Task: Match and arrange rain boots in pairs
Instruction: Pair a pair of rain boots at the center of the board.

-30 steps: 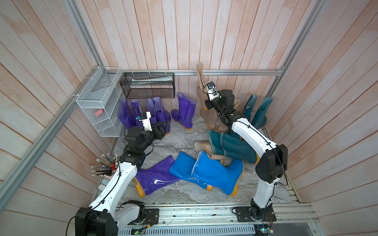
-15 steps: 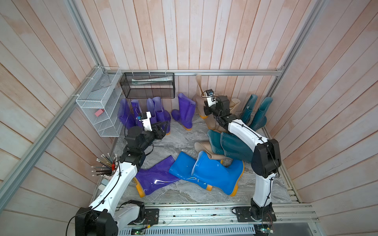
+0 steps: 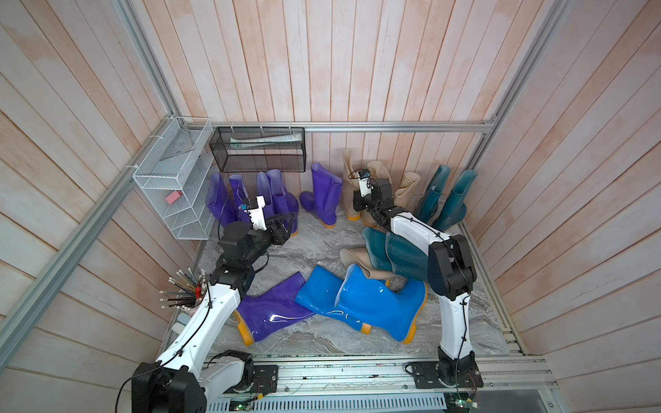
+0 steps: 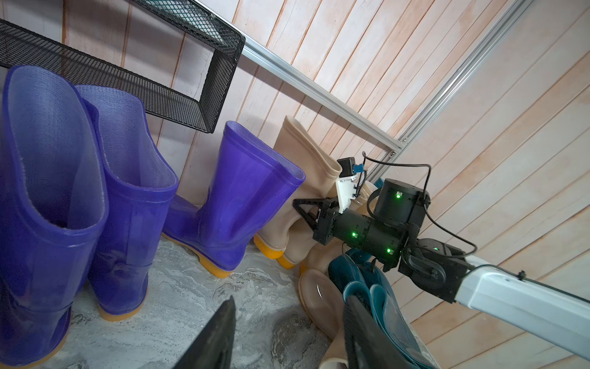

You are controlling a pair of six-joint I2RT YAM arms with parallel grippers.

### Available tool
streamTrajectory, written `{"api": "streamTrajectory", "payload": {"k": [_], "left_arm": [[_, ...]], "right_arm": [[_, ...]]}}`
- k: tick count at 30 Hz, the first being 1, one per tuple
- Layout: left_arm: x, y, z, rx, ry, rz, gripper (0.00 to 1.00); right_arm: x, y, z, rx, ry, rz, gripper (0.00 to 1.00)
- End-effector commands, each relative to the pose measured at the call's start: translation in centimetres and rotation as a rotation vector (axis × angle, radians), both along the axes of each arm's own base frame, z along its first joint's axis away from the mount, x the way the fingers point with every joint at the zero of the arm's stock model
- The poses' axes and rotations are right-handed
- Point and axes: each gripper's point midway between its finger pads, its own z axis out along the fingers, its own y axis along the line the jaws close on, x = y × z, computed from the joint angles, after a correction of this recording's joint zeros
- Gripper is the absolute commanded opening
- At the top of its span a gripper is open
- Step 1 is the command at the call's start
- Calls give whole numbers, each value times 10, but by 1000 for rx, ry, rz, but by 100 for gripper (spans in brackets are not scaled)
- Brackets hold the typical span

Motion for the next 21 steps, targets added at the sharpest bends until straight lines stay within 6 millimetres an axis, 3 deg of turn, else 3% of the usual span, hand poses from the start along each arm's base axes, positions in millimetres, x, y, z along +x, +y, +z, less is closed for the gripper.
{"api": "streamTrajectory", "payload": {"k": [1, 7, 11, 17, 21], "left_arm": [[0, 1, -1, -2, -7, -3, 56], [-1, 0, -1, -4, -8, -6, 56], [-1, 0, -1, -3, -7, -5, 56], [-2, 1, 1, -4, -14, -5, 56], [-2, 3, 2, 2, -20, 6, 56]], "right_arm": [[10, -2, 37, 111, -129, -25, 0], [3, -11, 1, 151, -53, -58, 0], [-3, -22, -11, 141, -42, -104, 0], [-11, -32, -23, 136, -10, -134, 0], [-16, -34, -16, 183, -7, -128, 0]]}}
